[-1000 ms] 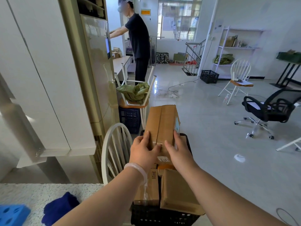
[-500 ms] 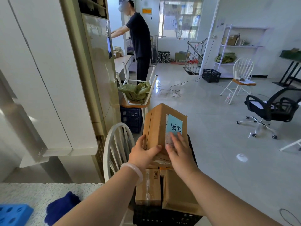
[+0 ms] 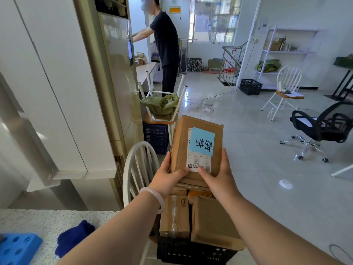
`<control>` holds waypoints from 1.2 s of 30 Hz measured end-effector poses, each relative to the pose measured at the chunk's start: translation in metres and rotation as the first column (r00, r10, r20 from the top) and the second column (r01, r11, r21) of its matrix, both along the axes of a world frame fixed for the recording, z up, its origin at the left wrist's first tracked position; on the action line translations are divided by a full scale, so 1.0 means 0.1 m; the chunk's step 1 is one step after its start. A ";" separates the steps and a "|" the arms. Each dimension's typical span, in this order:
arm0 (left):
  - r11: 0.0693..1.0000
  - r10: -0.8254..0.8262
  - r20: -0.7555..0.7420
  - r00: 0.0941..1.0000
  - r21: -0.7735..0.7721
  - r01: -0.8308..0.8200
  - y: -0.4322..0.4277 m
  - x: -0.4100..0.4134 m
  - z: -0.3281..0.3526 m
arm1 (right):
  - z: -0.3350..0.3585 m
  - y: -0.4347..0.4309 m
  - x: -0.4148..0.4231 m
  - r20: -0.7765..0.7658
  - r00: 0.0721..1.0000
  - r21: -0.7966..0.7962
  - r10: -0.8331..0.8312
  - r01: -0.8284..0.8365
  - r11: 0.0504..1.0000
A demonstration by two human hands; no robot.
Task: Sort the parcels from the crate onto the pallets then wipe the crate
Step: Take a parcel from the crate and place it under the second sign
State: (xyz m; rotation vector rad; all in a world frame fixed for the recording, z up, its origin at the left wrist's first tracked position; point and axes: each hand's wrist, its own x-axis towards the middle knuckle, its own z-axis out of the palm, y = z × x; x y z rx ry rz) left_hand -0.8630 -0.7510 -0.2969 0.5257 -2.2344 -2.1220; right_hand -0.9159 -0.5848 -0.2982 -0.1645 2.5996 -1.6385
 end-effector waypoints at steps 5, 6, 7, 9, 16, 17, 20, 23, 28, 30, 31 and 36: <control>0.999 0.038 -0.050 0.998 0.004 -0.038 -0.03 0.00 0.01 | -0.02 0.06 -0.05 0.062 0.998 -0.073 -0.029 0.033 0.997; 0.999 0.045 -0.074 0.996 -0.011 -0.046 -0.01 0.00 0.02 | -0.03 0.05 -0.05 0.056 0.998 -0.071 -0.031 0.035 0.997; 0.998 0.044 -0.101 0.994 -0.032 -0.048 0.01 0.00 0.02 | -0.03 0.04 -0.04 0.052 0.998 -0.074 -0.040 0.043 0.996; 0.997 0.033 -0.137 0.990 -0.066 -0.042 0.03 -0.02 0.01 | -0.05 0.03 -0.02 0.054 0.997 -0.090 -0.053 0.058 0.994; 0.996 -0.065 -0.098 0.993 -0.071 0.058 -0.01 0.00 0.07 | 0.07 0.28 -0.19 0.088 0.989 -0.310 -0.121 0.142 0.940; 0.993 -0.091 -0.093 0.991 -0.084 0.083 -0.01 0.01 0.06 | 0.10 0.33 -0.24 0.068 0.985 -0.341 -0.158 0.172 0.924; 0.985 -0.142 -0.073 0.987 -0.107 0.134 -0.03 0.02 0.03 | 0.19 0.48 -0.38 0.086 0.981 -0.350 -0.171 0.191 0.917; 0.988 -0.125 -0.068 0.990 -0.099 0.118 -0.07 -0.01 0.05 | 0.23 0.60 -0.46 0.160 0.984 -0.329 -0.072 0.122 0.936; 0.968 0.072 -0.180 0.981 -0.224 -0.112 0.00 -0.09 0.09 | 0.12 0.59 -0.46 0.227 0.969 -0.458 -0.094 0.191 0.868; 0.959 0.132 -0.191 0.973 -0.223 -0.174 0.03 -0.12 0.07 | 0.11 0.54 -0.42 0.245 0.961 -0.496 -0.129 0.238 0.835; 0.968 0.139 -0.170 0.976 -0.187 -0.170 0.06 -0.12 0.06 | 0.10 0.51 -0.40 0.251 0.958 -0.507 -0.140 0.254 0.824; 0.988 0.128 -0.073 0.989 -0.075 -0.134 0.14 -0.10 0.00 | 0.01 0.44 -0.32 0.320 0.942 -0.502 -0.098 0.257 0.826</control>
